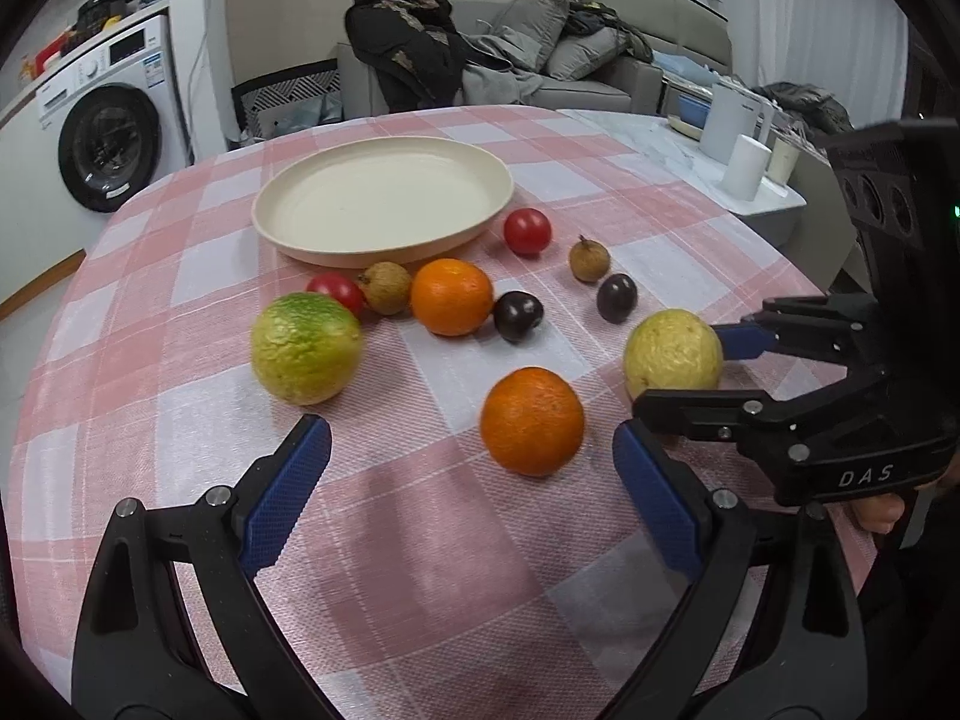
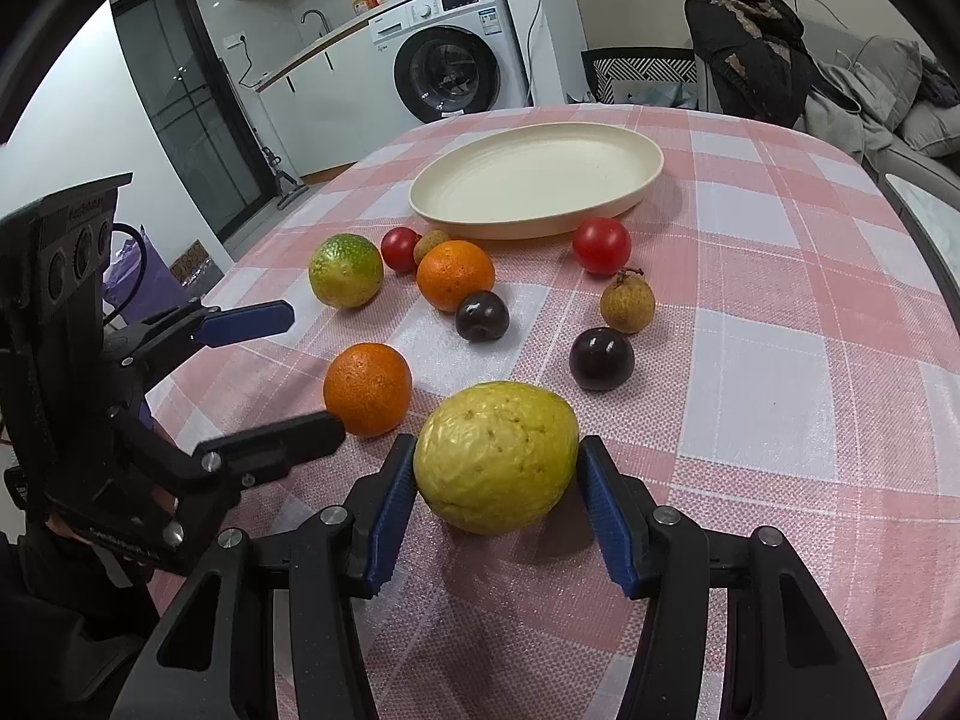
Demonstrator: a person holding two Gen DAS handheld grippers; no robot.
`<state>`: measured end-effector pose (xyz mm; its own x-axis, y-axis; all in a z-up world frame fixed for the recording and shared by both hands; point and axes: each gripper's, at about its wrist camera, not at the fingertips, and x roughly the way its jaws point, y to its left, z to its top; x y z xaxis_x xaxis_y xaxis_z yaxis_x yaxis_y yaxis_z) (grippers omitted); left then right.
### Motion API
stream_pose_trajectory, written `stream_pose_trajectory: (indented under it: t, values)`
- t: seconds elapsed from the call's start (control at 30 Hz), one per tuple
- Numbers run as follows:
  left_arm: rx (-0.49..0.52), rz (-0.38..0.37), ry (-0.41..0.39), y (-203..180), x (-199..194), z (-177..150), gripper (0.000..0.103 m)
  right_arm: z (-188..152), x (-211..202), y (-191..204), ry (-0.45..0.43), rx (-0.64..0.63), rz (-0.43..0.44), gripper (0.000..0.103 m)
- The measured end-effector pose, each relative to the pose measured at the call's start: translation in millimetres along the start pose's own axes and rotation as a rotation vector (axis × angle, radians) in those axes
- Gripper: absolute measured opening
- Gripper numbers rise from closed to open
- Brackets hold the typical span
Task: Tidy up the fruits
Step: 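Grasp the large yellow guava with the right tool while the left tool grasps a mandarin orange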
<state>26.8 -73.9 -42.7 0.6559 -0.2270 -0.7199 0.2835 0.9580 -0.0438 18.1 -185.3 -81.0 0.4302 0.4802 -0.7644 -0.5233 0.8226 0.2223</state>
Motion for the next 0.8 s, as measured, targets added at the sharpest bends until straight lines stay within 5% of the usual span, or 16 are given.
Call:
stream_pose_trajectory:
  t: [0.2, 0.43, 0.8]
  values:
    - [0.056, 0.008, 0.033, -15, 10, 2, 0.094, -1, -2, -3, -0.006, 0.002, -0.002, 0.055]
    - [0.078, -0.027, 0.075, -19, 20, 3, 0.074, -2, -2, -2, -0.012, 0.006, 0.005, 0.052]
    - [0.039, -0.071, 0.081, -11, 21, 4, 0.061, 0, -9, -6, -0.052, 0.040, 0.052, 0.052]
